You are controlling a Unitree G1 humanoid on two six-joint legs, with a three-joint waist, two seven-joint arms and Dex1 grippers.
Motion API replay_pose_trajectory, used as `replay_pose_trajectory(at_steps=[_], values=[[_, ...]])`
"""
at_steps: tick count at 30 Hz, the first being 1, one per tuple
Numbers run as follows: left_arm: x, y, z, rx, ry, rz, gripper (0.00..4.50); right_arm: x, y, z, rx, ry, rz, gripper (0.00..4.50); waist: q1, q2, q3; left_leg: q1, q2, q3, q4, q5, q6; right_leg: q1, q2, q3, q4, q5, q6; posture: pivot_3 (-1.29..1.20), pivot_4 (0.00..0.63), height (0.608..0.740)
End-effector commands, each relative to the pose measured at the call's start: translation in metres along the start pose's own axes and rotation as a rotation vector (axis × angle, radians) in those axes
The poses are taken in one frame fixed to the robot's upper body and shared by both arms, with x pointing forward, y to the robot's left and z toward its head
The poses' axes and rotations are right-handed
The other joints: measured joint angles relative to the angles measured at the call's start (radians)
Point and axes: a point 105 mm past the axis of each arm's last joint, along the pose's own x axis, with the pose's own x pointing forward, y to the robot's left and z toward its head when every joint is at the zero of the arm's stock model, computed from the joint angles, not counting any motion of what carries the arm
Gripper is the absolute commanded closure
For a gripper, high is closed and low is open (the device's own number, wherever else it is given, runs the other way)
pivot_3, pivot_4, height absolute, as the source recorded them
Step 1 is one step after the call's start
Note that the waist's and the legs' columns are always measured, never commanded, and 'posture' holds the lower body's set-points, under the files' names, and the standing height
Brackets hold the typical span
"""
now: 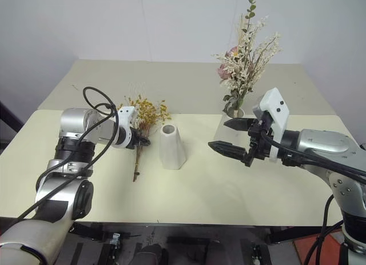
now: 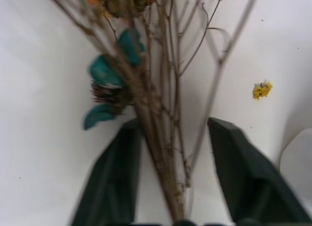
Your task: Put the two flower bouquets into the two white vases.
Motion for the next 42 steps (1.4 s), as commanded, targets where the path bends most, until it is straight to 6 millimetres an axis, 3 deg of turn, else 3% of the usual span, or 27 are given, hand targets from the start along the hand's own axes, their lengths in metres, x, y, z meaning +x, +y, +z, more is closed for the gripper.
replay_pose_trajectory(at_steps=[1,4,9,11,13,15,23,32,42], values=[[0.000,-0.002,0.005,0.021,-0.010,-0.004,3.64,-0.004,0.002,0.008,-0.036,-0.015,-0.009,0.00,0.000,0.000,0.000,0.000,0.000,0.000,0.000,0.000,0.000,0.000,0.000,0.000,0.000,0.000,0.000,0.00,0.150,0.740],[-0.002,0.001,0.013,0.035,-0.058,0.024,4.49,-0.004,0.002,0.008,-0.036,-0.015,-0.011,0.00,0.000,0.000,0.000,0.000,0.000,0.000,0.000,0.000,0.000,0.000,0.000,0.000,0.000,0.000,0.000,0.00,0.150,0.740],[-0.023,0.004,0.040,0.108,-0.228,0.078,4.49,-0.004,0.002,0.008,-0.038,-0.016,-0.019,0.00,0.000,0.000,0.000,-0.002,0.000,0.000,0.000,0.000,0.000,-0.001,0.000,0.000,0.001,0.000,0.000,0.00,0.150,0.740],[-0.054,0.005,0.072,0.100,-0.471,0.053,4.49,-0.004,0.002,0.010,-0.047,-0.025,-0.026,0.00,0.000,0.000,0.000,-0.002,0.000,0.000,0.000,0.000,0.000,-0.002,0.000,0.000,0.001,0.000,0.000,0.00,0.150,0.740],[-0.077,0.007,0.087,0.089,-0.619,0.030,4.49,-0.004,0.001,0.011,-0.058,-0.032,-0.032,0.00,-0.001,-0.001,0.000,-0.003,0.000,0.000,0.000,0.000,0.000,-0.002,0.000,0.000,0.001,0.000,0.000,0.00,0.150,0.740],[-0.096,0.006,0.091,0.064,-0.687,-0.070,4.49,-0.003,0.001,0.012,-0.063,-0.039,-0.033,0.00,-0.004,-0.001,0.000,-0.007,0.001,0.000,0.001,0.004,-0.006,-0.007,0.000,0.000,0.001,0.001,0.000,0.00,0.150,0.740],[-0.178,0.000,0.103,0.021,-1.041,-0.555,4.49,-0.001,0.004,0.015,-0.068,-0.055,-0.011,0.00,-0.009,-0.001,0.000,-0.006,0.001,0.000,0.001,0.002,-0.003,-0.007,0.000,0.000,0.002,0.001,0.000,0.00,0.150,0.740],[-0.200,-0.030,0.087,0.234,-0.999,-0.904,4.49,-0.006,0.014,0.021,-0.045,-0.076,0.027,0.00,-0.010,0.000,0.000,-0.006,0.001,0.000,0.001,0.002,-0.003,-0.005,0.000,-0.001,0.005,0.001,0.000,0.00,0.150,0.740],[-0.201,-0.059,0.101,0.348,-1.021,-1.082,4.49,-0.008,0.017,0.018,-0.057,-0.061,0.014,0.00,-0.010,-0.001,0.000,-0.004,0.001,0.001,0.003,0.000,0.000,-0.002,0.001,-0.002,0.005,0.000,0.000,0.00,0.150,0.740]])
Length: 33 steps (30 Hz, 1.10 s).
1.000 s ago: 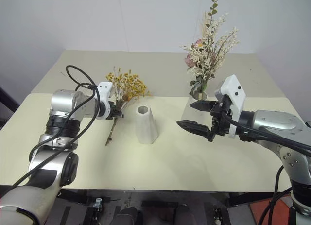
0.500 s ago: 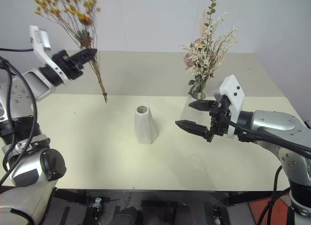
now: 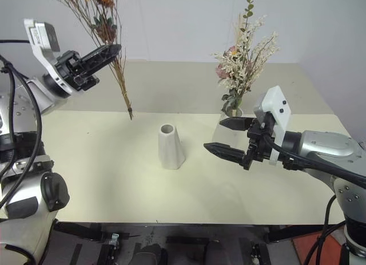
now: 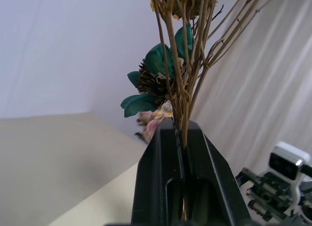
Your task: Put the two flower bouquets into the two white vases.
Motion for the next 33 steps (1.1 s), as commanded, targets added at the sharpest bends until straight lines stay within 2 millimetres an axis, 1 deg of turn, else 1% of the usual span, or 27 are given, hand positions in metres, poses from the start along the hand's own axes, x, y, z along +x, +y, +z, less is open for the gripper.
replay_pose_trajectory(at_steps=[1,5,11,14,18,24,33], values=[[0.016,-0.013,0.007,0.072,-0.013,-0.122,4.49,-0.005,0.003,0.009,-0.041,-0.018,-0.010,0.00,0.000,0.000,0.000,0.000,0.000,0.000,0.000,0.000,0.000,0.000,0.000,0.000,0.000,0.000,0.000,0.00,0.150,0.740],[0.024,-0.018,0.004,0.071,-0.022,-0.219,4.49,-0.006,0.004,0.008,-0.026,-0.015,-0.013,0.00,0.000,0.000,0.000,0.000,0.000,0.000,0.000,0.000,0.000,0.000,0.000,0.000,-0.001,0.000,0.000,0.00,0.150,0.740],[0.035,-0.018,-0.014,0.101,0.008,-0.294,4.49,-0.007,0.008,0.005,-0.024,-0.002,-0.013,0.00,-0.001,0.000,0.000,0.000,0.000,0.001,0.000,0.000,0.000,0.001,0.000,0.000,-0.001,0.000,0.000,0.00,0.150,0.740],[0.039,-0.020,-0.012,0.074,-0.023,-0.332,4.49,-0.008,0.009,0.004,-0.025,0.000,-0.021,0.00,-0.001,0.000,0.000,0.000,0.000,0.001,0.001,0.000,0.000,0.001,0.000,-0.001,-0.001,0.000,0.000,0.00,0.150,0.740],[0.044,-0.020,-0.015,0.071,-0.019,-0.350,4.49,-0.009,0.010,0.004,-0.024,0.003,-0.036,0.00,-0.002,0.000,0.000,-0.001,0.000,0.001,0.001,0.000,0.001,0.001,0.001,-0.001,-0.002,0.000,0.000,0.00,0.150,0.740],[0.049,-0.021,-0.026,0.050,0.014,-0.380,4.49,-0.010,0.011,0.002,-0.018,0.004,-0.056,0.00,-0.001,0.000,0.000,-0.001,0.000,0.001,0.001,0.000,0.001,0.001,0.001,-0.001,-0.003,0.000,0.000,0.00,0.150,0.740],[0.050,-0.016,-0.048,0.028,0.071,-0.375,4.49,-0.011,0.012,0.001,-0.013,0.002,-0.074,0.00,-0.001,0.000,0.000,-0.001,0.001,0.001,0.001,-0.001,0.001,0.001,0.001,-0.001,-0.004,0.000,0.000,0.00,0.150,0.740]])
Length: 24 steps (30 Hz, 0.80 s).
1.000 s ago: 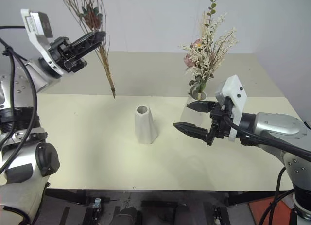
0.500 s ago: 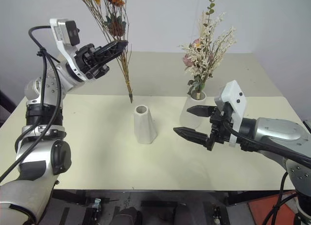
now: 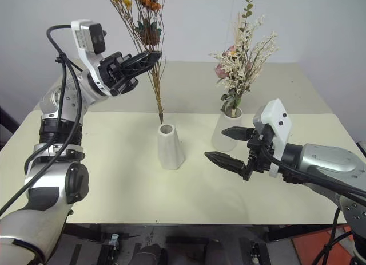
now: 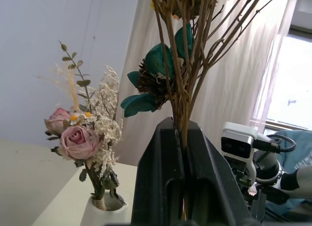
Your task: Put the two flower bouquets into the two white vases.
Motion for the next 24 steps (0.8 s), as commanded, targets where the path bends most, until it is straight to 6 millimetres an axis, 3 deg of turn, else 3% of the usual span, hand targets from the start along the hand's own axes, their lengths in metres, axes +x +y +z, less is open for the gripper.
replay_pose_trajectory(at_steps=[1,24], values=[[0.001,0.000,-0.003,0.017,0.017,0.001,4.49,-0.005,0.001,0.011,-0.048,-0.029,-0.021,0.00,0.000,0.000,0.000,0.000,0.000,0.000,0.000,0.000,0.000,0.000,0.000,0.000,0.000,0.000,0.000,0.00,0.150,0.740],[-0.007,0.007,-0.038,0.020,0.038,0.017,4.49,-0.006,-0.001,0.009,-0.043,-0.032,-0.044,0.00,0.001,0.000,0.000,0.000,0.000,0.000,0.000,0.000,0.000,0.000,0.000,0.000,-0.001,0.000,0.000,0.00,0.150,0.740]])
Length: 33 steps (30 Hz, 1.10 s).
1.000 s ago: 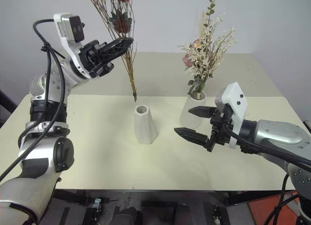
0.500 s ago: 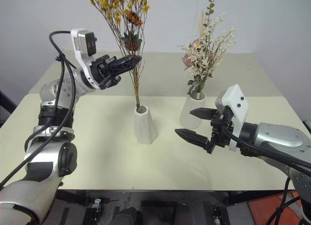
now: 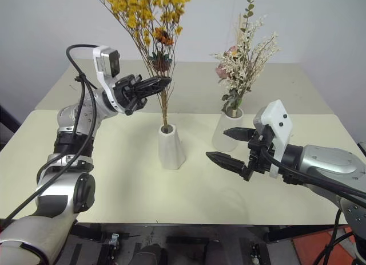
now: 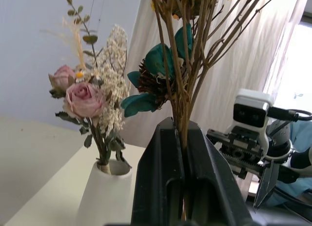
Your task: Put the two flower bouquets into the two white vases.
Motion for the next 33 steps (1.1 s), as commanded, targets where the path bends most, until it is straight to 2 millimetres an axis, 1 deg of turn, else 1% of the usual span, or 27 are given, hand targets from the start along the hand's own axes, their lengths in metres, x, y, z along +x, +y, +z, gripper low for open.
replay_pose_trajectory(at_steps=[1,7,10,12,16,21,24,25,28,33], values=[[0.001,-0.002,0.002,0.033,-0.002,-0.013,4.49,-0.005,0.000,0.011,-0.047,-0.041,-0.025,0.00,0.000,0.000,0.000,0.000,0.000,0.000,0.000,0.000,0.000,0.000,0.000,0.000,0.000,0.000,0.000,0.00,0.150,0.740],[-0.003,-0.004,-0.007,0.035,-0.004,-0.011,4.49,-0.005,-0.001,0.010,-0.036,-0.051,-0.034,0.00,0.000,0.000,0.000,0.000,0.000,0.000,0.000,0.000,0.000,0.000,0.000,0.000,0.000,0.000,0.000,0.00,0.150,0.740],[-0.008,-0.009,-0.017,0.081,0.032,-0.024,4.49,-0.005,-0.001,0.009,-0.035,-0.051,-0.040,0.00,0.000,0.000,0.000,0.000,0.000,0.000,0.000,0.000,0.000,0.000,0.000,0.000,0.000,0.000,0.000,0.00,0.150,0.740],[-0.010,-0.011,-0.022,0.073,0.040,-0.021,4.49,-0.005,-0.001,0.009,-0.034,-0.052,-0.042,0.00,0.000,0.000,0.000,0.000,0.000,0.000,0.000,0.000,0.000,0.000,0.000,0.000,0.000,0.000,0.000,0.00,0.150,0.740],[-0.012,-0.013,-0.027,0.064,0.038,-0.004,4.49,-0.005,-0.002,0.007,-0.034,-0.052,-0.046,0.00,0.000,0.000,0.000,0.000,0.000,-0.001,0.000,0.000,0.000,0.000,0.000,0.000,0.000,0.000,0.000,0.00,0.150,0.740],[-0.012,-0.010,-0.027,0.062,0.011,0.028,4.49,-0.004,-0.003,0.007,-0.035,-0.052,-0.047,0.00,0.001,0.000,0.000,0.000,0.000,-0.001,0.000,0.000,0.000,0.000,0.000,0.000,0.000,0.000,0.000,0.00,0.150,0.740],[-0.010,-0.004,-0.023,0.069,-0.030,0.074,3.78,-0.004,-0.004,0.007,-0.037,-0.053,-0.048,0.00,0.001,0.000,0.000,0.000,0.000,-0.001,0.000,0.000,0.000,0.000,0.000,0.000,0.000,0.000,0.000,0.00,0.150,0.740],[-0.011,-0.006,-0.022,0.068,-0.031,0.055,3.53,-0.004,-0.004,0.006,-0.038,-0.053,-0.048,0.00,0.001,0.000,0.000,0.000,0.000,-0.001,0.000,0.000,0.000,0.000,0.000,0.000,0.000,0.000,0.000,0.00,0.150,0.740],[-0.015,-0.015,-0.021,0.068,-0.009,-0.002,2.54,-0.004,-0.004,0.006,-0.040,-0.051,-0.048,0.00,-0.002,0.000,0.000,0.000,0.000,-0.001,0.000,0.000,0.000,0.000,0.000,0.000,0.000,0.000,0.000,0.00,0.150,0.740],[-0.023,-0.025,-0.020,0.078,0.010,-0.047,0.96,-0.004,-0.005,0.004,-0.042,-0.047,-0.049,0.00,-0.001,0.000,0.000,0.001,0.001,-0.001,0.000,0.000,0.000,0.000,0.000,0.000,0.000,0.000,0.000,0.00,0.150,0.740]])
